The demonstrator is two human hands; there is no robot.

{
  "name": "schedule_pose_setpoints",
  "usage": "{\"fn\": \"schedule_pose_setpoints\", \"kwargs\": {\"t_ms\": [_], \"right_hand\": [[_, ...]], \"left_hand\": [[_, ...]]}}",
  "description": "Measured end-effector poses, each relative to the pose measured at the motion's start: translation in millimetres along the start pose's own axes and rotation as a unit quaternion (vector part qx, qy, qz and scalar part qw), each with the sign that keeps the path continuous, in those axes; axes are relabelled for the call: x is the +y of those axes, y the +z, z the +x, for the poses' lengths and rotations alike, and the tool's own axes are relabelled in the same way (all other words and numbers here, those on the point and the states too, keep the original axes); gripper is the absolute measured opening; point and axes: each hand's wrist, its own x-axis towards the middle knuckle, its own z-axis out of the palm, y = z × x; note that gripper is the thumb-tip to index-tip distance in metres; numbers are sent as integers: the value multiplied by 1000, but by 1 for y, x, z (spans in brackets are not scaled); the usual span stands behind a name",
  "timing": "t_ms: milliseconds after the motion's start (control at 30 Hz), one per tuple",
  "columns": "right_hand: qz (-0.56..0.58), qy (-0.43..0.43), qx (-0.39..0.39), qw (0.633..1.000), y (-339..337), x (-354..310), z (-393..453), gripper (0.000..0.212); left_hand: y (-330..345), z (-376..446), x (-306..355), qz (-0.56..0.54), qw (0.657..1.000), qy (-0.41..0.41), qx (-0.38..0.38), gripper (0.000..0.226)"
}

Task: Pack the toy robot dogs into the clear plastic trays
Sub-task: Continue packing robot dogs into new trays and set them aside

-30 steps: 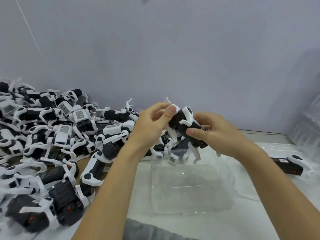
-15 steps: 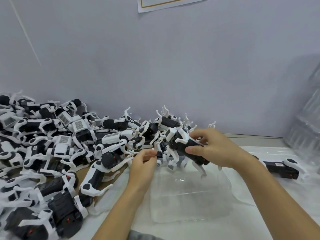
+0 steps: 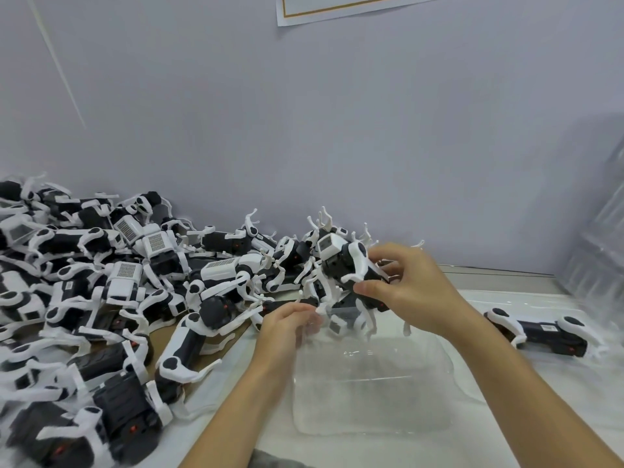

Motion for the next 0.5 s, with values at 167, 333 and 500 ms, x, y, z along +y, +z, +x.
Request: {"fn": "schedule_pose_setpoints", "kwargs": {"t_ms": [167, 333, 500], "right_hand": [[69, 44, -51, 995, -1, 1, -3, 20], [10, 67, -122, 990, -12, 2, -4, 34], [-136, 66, -168, 974, -13, -3, -1, 35]], "left_hand": [[-1, 1, -1, 2, 1000, 8, -4, 32], [-1, 4, -4, -17, 1000, 14, -5, 38], [-3, 7, -8, -12, 1000, 19, -12, 37]]}}
